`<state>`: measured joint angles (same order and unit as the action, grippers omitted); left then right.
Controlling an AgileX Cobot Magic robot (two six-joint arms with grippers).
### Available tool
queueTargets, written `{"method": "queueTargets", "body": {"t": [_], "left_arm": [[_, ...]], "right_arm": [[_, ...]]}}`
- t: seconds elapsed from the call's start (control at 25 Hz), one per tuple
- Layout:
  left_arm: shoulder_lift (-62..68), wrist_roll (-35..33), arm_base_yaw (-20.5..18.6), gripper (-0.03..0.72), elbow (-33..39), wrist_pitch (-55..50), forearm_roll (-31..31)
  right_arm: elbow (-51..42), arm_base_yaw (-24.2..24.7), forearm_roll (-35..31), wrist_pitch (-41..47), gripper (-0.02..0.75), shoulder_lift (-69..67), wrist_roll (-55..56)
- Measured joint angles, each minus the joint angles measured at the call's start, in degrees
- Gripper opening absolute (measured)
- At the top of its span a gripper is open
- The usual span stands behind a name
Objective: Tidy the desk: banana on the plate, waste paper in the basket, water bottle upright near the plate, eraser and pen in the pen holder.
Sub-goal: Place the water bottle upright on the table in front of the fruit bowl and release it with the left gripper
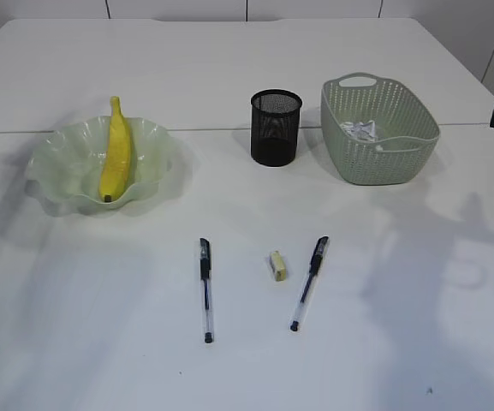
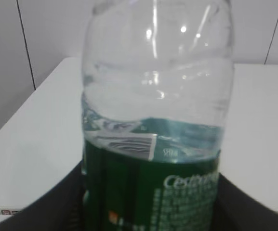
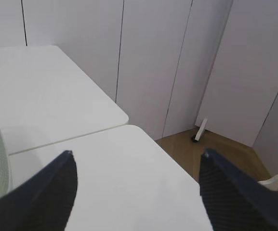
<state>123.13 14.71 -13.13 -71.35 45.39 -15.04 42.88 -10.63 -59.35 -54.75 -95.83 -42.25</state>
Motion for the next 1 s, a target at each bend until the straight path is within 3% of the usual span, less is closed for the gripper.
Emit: {"method": "queueTargets", "body": {"t": [0.24,0.52,1.0], "left_arm": [[-0.1,0.6,0.0,0.373,0.1,2.0,-0.1],[-2.1,1.8,0.0,0.373,5.7,16.9,1.0],[-1.4,2.0,0.0,0.373,10.4,17.0,2.8]], "right_arm": [[0.0,0.0,0.0,-1.1,0.589,0.0,0.0],[0.0,0.0,0.0,-1.2,0.589,0.0,0.0],[0.0,0.0,0.0,-1.2,0.589,0.0,-0.1]]}}
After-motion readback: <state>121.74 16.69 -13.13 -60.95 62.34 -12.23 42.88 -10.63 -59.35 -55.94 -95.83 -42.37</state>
